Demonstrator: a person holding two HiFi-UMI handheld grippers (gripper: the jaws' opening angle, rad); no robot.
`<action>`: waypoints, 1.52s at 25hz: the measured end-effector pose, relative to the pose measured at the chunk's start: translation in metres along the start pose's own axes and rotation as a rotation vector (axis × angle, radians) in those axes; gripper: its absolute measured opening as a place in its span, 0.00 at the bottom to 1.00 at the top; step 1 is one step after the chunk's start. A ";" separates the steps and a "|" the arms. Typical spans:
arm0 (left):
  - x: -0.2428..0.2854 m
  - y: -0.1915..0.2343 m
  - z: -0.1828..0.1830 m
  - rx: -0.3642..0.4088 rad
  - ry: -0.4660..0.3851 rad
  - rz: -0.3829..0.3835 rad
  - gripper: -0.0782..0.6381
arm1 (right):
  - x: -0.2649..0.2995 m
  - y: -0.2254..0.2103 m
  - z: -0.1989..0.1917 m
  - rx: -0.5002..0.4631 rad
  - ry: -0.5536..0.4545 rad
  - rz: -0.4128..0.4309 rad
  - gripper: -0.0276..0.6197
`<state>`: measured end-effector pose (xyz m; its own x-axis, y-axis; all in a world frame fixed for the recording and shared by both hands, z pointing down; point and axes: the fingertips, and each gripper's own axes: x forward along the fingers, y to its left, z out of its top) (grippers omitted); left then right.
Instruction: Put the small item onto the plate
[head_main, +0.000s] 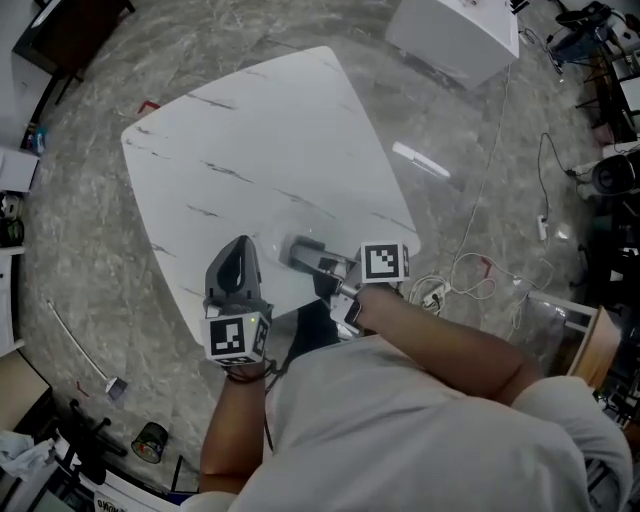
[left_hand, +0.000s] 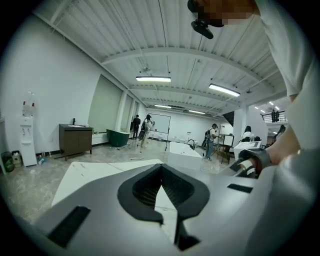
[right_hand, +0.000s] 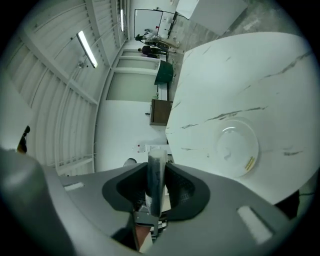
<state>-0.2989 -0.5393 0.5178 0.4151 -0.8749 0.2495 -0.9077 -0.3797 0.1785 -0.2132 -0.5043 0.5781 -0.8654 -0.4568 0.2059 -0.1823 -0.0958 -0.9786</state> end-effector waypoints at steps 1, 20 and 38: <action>0.005 0.005 -0.008 -0.002 0.011 -0.005 0.12 | 0.006 -0.011 0.003 0.006 -0.006 -0.017 0.21; 0.064 0.046 -0.142 -0.053 0.157 -0.069 0.12 | 0.078 -0.174 0.026 0.068 -0.003 -0.282 0.21; 0.055 0.048 -0.147 -0.093 0.170 -0.075 0.12 | 0.082 -0.185 0.025 0.130 0.030 -0.397 0.36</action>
<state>-0.3108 -0.5615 0.6805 0.4926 -0.7788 0.3883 -0.8677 -0.4055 0.2875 -0.2387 -0.5458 0.7756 -0.7532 -0.3359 0.5655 -0.4458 -0.3715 -0.8144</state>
